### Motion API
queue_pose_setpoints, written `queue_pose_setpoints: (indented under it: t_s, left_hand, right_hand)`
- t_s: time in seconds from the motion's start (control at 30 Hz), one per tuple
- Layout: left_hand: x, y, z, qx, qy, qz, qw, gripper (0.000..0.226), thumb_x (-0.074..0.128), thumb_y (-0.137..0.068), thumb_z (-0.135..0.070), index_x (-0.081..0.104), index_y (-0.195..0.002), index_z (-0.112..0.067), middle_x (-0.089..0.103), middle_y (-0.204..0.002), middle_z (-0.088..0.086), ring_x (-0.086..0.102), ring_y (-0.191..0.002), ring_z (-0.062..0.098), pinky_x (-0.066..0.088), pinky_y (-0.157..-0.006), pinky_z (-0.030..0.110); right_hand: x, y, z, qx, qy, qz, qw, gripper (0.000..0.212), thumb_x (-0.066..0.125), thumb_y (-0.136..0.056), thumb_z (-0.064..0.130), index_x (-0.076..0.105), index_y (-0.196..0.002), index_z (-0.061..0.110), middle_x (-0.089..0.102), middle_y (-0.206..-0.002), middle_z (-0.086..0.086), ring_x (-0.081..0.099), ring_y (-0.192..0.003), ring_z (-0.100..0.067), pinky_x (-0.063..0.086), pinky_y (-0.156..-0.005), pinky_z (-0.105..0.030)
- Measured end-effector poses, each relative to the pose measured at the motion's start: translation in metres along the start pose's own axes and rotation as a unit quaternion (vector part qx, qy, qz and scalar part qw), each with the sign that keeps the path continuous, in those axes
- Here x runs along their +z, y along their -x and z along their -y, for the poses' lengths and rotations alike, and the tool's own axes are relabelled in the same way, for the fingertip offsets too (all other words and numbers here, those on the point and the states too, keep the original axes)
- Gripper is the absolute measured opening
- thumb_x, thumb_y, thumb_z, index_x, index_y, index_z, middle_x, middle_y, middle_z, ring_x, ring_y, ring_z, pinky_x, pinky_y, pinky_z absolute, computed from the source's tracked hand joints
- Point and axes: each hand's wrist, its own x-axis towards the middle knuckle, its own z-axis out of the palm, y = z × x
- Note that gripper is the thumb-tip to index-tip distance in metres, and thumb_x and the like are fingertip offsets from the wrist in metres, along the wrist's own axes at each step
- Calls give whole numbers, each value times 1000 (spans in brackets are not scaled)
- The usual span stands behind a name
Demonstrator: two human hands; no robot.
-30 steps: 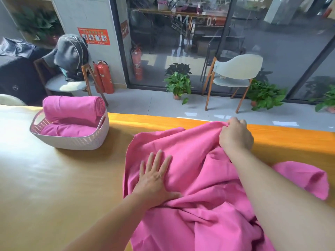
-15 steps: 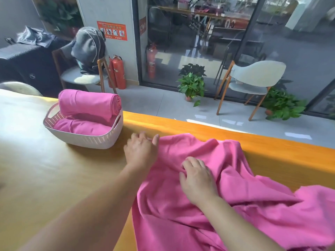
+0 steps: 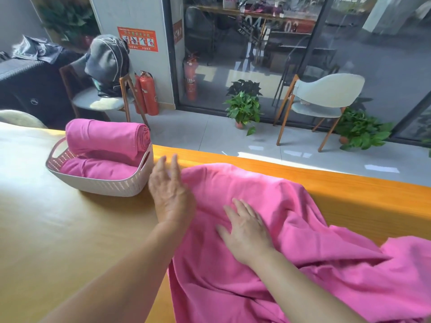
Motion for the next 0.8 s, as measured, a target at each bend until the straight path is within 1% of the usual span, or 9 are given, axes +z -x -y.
queue_pose_setpoints:
  t_s: [0.1, 0.17, 0.23, 0.3, 0.37, 0.43, 0.53, 0.67, 0.8]
  left_hand:
    - [8, 22, -13, 175, -21, 111, 978, 57, 39, -88, -17, 44, -144, -18, 36, -153, 14, 30, -141, 32, 15, -118, 42]
    - [15, 40, -12, 148, -72, 269, 949, 61, 28, -99, -46, 19, -155, -23, 10, -163, 9, 5, -150, 26, 0, -121, 41]
    - [19, 51, -9, 111, -137, 321, 931, 78, 6, -90, -66, 5, -156, -25, -6, -164, 7, -10, -150, 27, -5, -120, 46]
    - [16, 60, -11, 107, -149, 329, 926, 76, 11, -92, -66, 8, -156, -25, -4, -164, 8, -8, -150, 29, -3, -119, 49]
    - [5, 64, -15, 120, -141, 279, 942, 64, 29, -94, -63, 34, -147, -26, 24, -157, 9, 17, -145, 30, 15, -116, 48]
    - [-4, 60, -17, 130, -129, 213, 960, 53, 37, -92, -63, 54, -127, -26, 47, -136, 2, 40, -127, 25, 30, -104, 41]
    - [-4, 44, -17, 122, -108, 202, 966, 51, 37, -97, -56, 50, -134, -24, 42, -141, 6, 39, -127, 26, 31, -105, 39]
    - [7, 28, -20, 132, -127, 282, 942, 64, 29, -99, -57, 27, -151, -20, 18, -160, 8, 12, -147, 26, 8, -119, 40]
    - [2, 37, -23, 130, -181, 275, 935, 71, 36, -91, -67, 29, -144, -21, 31, -147, 8, 27, -136, 28, 25, -111, 41]
  right_hand:
    - [2, 3, 3, 6, -6, -12, 1000, 68, 23, -94, 62, 35, -150, 26, 16, -165, -3, 10, -152, -20, 4, -123, -34]
    - [1, 3, 3, 1, -10, -5, 1000, 58, 36, -98, 55, 34, -149, 28, 16, -165, -1, 9, -152, -18, 4, -123, -34]
    - [-1, 5, -1, -5, -20, -1, 1000, 52, 46, -97, 48, 40, -145, 29, 21, -163, 0, 15, -151, -17, 9, -123, -33]
    - [-4, 9, -6, -10, -14, -15, 1000, 42, 52, -93, 45, 52, -130, 26, 41, -149, 1, 34, -141, -21, 25, -117, -35]
    - [-9, 13, -8, -9, -2, -40, 999, 31, 56, -89, 44, 58, -111, 22, 52, -121, 2, 49, -120, -23, 39, -102, -37]
    - [-14, 15, -7, 5, 9, -36, 999, 28, 55, -90, 43, 59, -108, 22, 52, -115, 2, 48, -115, -23, 41, -98, -37]
    - [-15, 17, -3, 18, 23, -34, 999, 26, 53, -93, 42, 59, -108, 21, 52, -116, 0, 46, -116, -24, 40, -98, -38]
    - [-13, 23, 2, 31, 31, -36, 998, 25, 51, -94, 42, 58, -107, 21, 52, -117, -2, 44, -116, -25, 39, -98, -39]
    - [-9, 28, -2, 41, 22, -59, 997, 25, 54, -90, 44, 59, -102, 22, 52, -114, -1, 48, -113, -25, 41, -97, -40]
